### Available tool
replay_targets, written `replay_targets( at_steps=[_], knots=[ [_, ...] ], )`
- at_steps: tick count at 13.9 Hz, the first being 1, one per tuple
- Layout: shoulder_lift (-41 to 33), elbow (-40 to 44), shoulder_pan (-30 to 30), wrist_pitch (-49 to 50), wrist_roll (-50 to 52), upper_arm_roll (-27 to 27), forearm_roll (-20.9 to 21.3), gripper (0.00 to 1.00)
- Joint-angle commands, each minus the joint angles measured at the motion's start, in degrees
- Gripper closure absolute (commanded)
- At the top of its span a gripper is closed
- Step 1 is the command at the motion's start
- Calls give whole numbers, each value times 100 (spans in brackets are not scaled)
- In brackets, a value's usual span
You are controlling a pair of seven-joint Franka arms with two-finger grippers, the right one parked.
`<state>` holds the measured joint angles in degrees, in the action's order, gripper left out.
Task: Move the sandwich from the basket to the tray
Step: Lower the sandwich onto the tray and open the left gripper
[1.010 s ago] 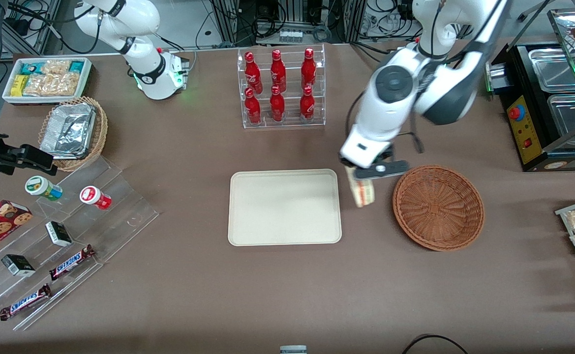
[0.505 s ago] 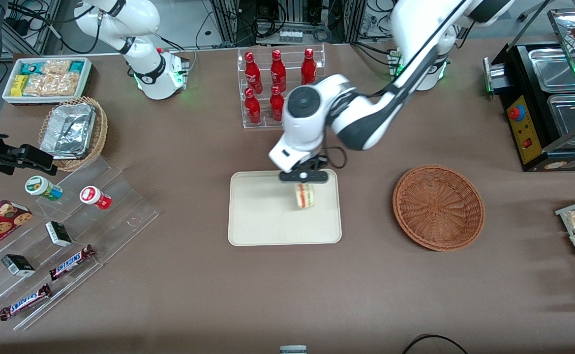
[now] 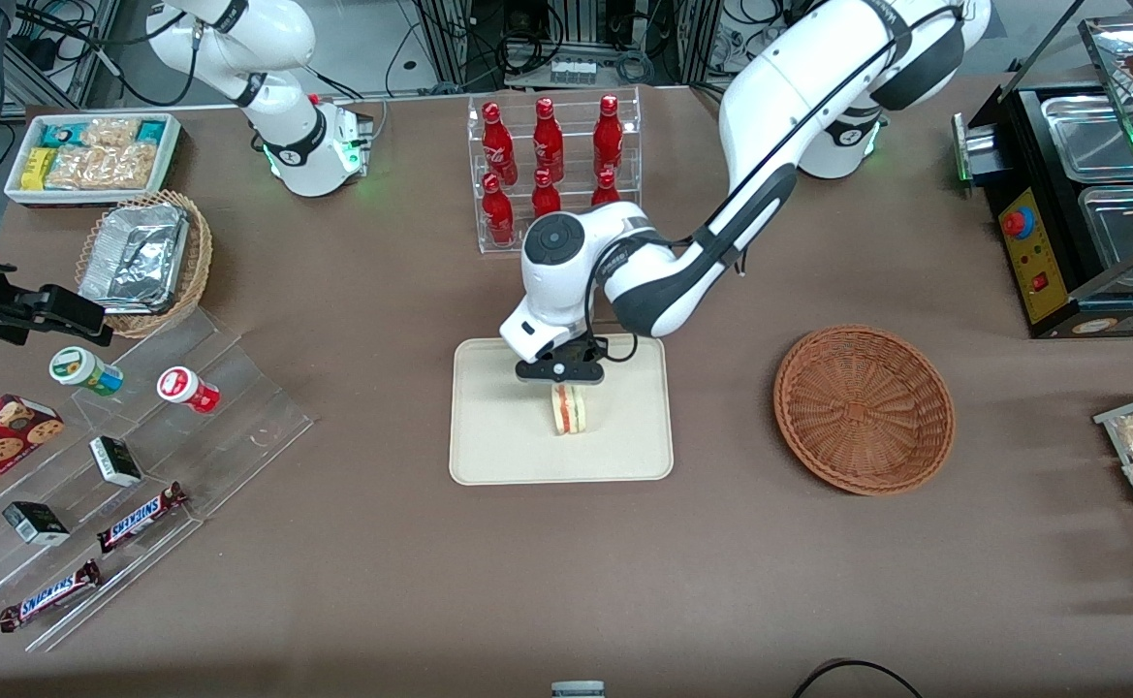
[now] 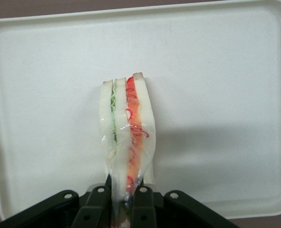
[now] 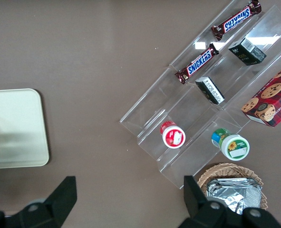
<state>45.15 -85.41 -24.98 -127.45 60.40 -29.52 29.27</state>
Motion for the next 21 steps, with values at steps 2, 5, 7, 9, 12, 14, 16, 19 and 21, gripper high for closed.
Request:
replay_targets(
  at_steps=[2,5,7,9,12,14,16,19,21],
  knots=[
    [231,227,-86,-324,138,25,158,100],
    [239,227,-95,-324,112,34,167,77],
    [222,235,-87,-315,129,34,167,23],
    [126,227,-69,-245,112,34,175,9],
    [-391,235,10,525,138,16,70,1],
    [-892,218,159,1088,138,16,-209,1],
    [-1445,192,431,1598,60,16,-579,1],
    [-2009,183,817,2258,16,7,-747,1],
    [-2238,174,1029,2557,-37,-10,-826,1]
  ],
)
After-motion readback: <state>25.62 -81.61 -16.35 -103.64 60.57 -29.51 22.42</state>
